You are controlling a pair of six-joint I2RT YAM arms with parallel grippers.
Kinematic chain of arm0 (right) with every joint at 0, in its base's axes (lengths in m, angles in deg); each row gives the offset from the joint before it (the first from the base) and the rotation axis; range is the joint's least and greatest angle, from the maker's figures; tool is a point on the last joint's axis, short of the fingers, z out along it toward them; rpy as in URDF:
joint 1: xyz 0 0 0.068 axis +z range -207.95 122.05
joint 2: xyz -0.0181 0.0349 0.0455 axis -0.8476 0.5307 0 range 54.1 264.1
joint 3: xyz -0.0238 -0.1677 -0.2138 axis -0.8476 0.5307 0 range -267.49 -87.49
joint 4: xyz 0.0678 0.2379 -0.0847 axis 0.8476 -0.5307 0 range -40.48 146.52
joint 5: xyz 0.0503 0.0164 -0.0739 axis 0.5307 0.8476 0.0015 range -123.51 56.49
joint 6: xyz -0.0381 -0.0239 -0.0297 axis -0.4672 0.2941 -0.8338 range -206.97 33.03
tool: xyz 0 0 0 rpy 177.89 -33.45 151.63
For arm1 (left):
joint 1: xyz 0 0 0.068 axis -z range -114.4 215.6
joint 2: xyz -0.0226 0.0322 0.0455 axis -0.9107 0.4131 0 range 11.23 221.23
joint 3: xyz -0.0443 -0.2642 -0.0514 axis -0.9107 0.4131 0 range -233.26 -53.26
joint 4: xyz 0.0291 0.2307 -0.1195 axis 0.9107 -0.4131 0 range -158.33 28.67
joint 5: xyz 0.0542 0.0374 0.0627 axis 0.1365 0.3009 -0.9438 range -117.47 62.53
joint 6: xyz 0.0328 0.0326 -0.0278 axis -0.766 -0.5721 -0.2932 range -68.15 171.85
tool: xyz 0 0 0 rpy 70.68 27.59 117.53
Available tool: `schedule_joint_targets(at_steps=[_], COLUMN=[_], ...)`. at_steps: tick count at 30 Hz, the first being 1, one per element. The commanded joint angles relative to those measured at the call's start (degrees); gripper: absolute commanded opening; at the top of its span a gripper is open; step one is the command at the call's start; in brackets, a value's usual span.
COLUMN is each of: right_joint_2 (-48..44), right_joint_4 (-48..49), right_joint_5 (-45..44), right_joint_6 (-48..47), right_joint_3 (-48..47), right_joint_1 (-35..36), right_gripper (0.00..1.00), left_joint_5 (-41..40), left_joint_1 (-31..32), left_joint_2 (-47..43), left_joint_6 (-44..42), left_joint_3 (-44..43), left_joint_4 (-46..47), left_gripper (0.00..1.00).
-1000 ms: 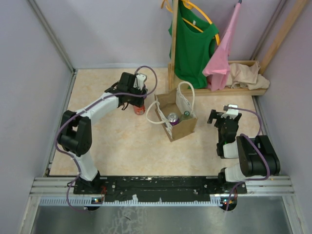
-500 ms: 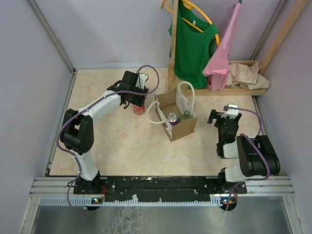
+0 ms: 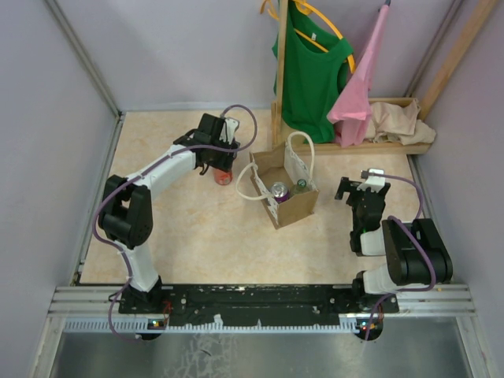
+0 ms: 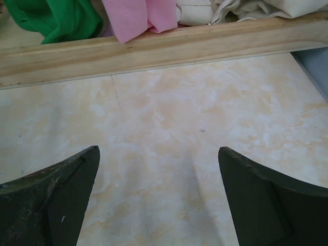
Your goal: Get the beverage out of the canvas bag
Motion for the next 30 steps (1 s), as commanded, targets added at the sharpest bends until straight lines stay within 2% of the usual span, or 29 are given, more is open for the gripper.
schedule_joint_targets(at_steps=[1,6,12,21,26,30], right_joint_2=[0.03,0.03,-0.01,0.03,0.03,0.03], right_joint_4=[2.50,2.50,2.49,2.50,2.50,2.50], right_joint_5=[-0.01,0.00,0.00,-0.02,0.00,0.00], right_joint_6=[0.43,0.45,0.47,0.46,0.44,0.47], right_joint_3=[-1.18,-1.18,-1.18,-1.18,-1.18,-1.18], right_joint_1=[-0.09,-0.14,-0.11,-0.09,-0.09,-0.09], right_gripper=[0.99,0.99,0.99,0.99,0.99,0.99], left_joint_5=[-0.67,-0.62,-0.58,-2.11,-4.22,0.30], left_joint_1=[0.31,0.33,0.33,1.30,4.88,8.86], left_joint_2=[-0.69,-1.03,-1.26,-6.16,-11.28,-12.64], left_joint_6=[0.61,0.87,1.01,0.11,-4.00,-7.58], left_joint_3=[-1.86,-1.64,-1.52,-4.78,-6.61,-8.58], left_joint_4=[0.23,0.26,0.22,-0.03,3.44,3.81], left_gripper=[0.68,0.83,0.89,0.90,0.90,0.90])
